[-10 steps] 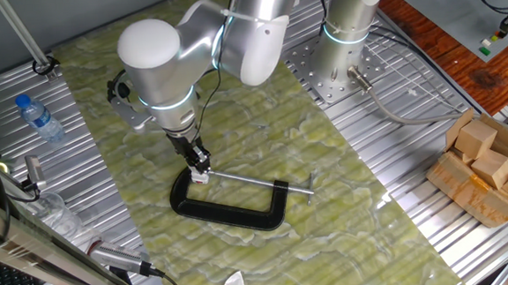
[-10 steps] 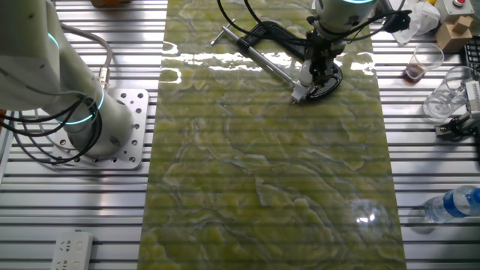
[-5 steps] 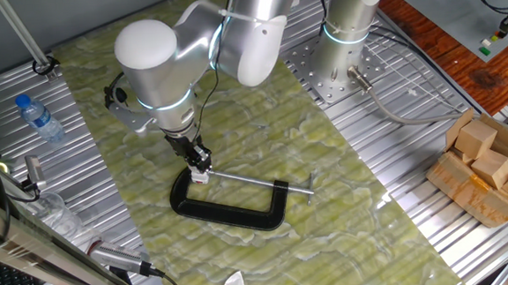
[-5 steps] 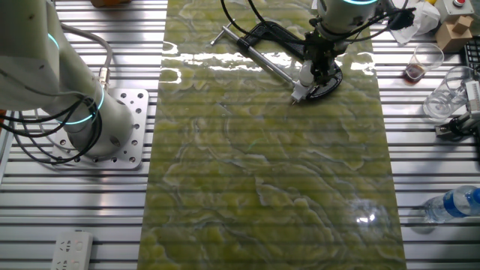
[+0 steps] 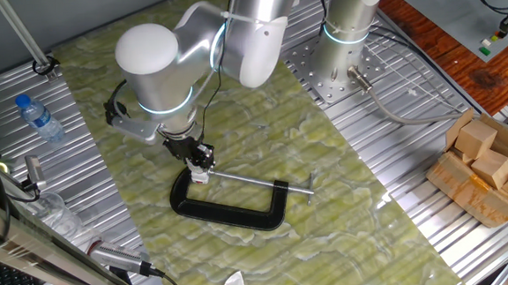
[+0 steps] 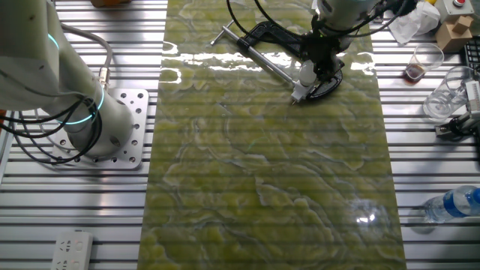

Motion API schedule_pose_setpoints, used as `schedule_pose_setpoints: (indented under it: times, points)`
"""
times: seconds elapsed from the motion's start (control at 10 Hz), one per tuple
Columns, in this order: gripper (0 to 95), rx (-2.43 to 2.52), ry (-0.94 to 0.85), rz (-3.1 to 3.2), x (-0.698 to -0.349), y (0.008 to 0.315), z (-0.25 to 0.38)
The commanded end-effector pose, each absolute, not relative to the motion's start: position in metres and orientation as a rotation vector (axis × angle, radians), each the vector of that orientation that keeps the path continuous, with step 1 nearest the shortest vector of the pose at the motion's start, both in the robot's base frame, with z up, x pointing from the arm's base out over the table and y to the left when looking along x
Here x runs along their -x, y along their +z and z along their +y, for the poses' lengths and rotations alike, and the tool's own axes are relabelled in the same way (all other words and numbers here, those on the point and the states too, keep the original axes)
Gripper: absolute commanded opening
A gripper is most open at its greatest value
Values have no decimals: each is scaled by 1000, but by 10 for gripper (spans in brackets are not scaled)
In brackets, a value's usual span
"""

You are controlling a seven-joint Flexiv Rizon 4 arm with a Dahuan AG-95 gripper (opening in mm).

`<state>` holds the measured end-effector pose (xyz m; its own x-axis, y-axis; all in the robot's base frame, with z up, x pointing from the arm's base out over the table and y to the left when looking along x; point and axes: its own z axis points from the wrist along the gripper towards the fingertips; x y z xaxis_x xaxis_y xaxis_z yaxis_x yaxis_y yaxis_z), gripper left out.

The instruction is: Take out the light bulb by rotating it

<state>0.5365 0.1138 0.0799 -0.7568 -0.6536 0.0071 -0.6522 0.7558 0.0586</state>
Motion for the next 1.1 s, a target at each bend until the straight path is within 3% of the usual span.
schedule_pose_setpoints:
  times: [0.1, 1.1]
  points:
    - [0, -1531, -93, -2721, -536, 79, 117]
    - [0, -2045, -88, -2328, -535, 81, 117]
